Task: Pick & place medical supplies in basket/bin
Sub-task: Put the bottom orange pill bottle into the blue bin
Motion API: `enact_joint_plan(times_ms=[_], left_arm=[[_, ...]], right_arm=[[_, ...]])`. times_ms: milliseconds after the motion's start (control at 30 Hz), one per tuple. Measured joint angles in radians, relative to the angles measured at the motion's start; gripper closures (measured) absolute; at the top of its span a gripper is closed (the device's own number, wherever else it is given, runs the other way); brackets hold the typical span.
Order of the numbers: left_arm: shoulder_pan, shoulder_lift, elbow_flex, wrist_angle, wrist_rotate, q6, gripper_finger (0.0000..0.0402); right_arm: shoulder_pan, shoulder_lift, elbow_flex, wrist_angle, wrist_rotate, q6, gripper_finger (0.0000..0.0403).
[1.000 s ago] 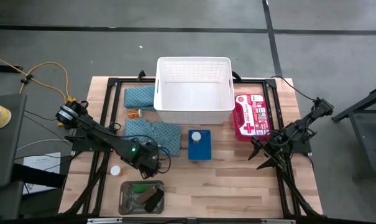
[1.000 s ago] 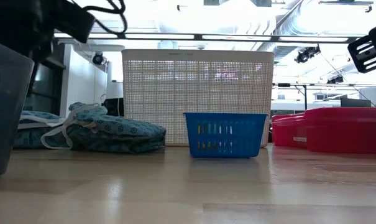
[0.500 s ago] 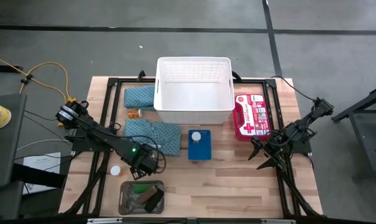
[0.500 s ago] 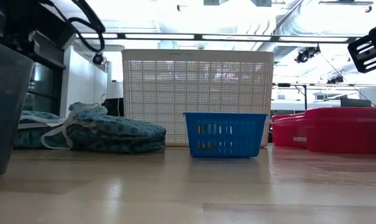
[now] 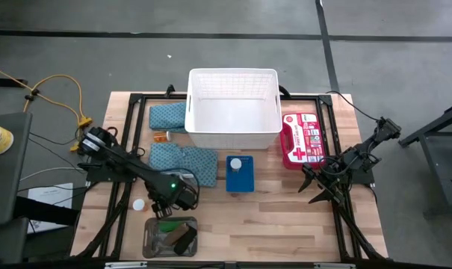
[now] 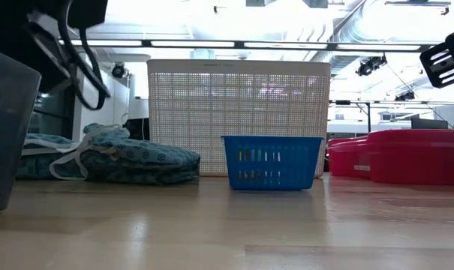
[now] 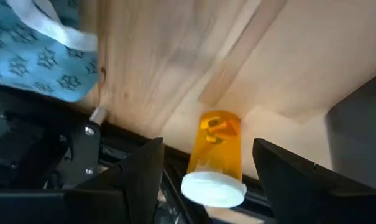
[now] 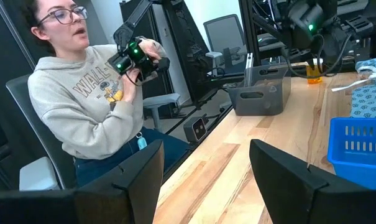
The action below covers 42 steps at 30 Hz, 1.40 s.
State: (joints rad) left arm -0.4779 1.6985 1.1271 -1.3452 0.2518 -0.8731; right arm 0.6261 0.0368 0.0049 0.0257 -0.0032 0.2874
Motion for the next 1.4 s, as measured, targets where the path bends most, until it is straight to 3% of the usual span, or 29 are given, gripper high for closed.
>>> enact_joint_plan(times_ms=[800, 1400], left_arm=[[0.012, 0.017, -0.085, 0.079, 0.089, 0.074, 0.0165], [0.046, 0.016, -0.15, 0.131, 0.177, 0.123, 0.0191]], right_arm=[[0.0, 0.0, 0.0, 0.0, 0.0, 0.0, 0.0177], [0.0, 0.0, 0.0, 0.0, 0.0, 0.0, 0.0177]])
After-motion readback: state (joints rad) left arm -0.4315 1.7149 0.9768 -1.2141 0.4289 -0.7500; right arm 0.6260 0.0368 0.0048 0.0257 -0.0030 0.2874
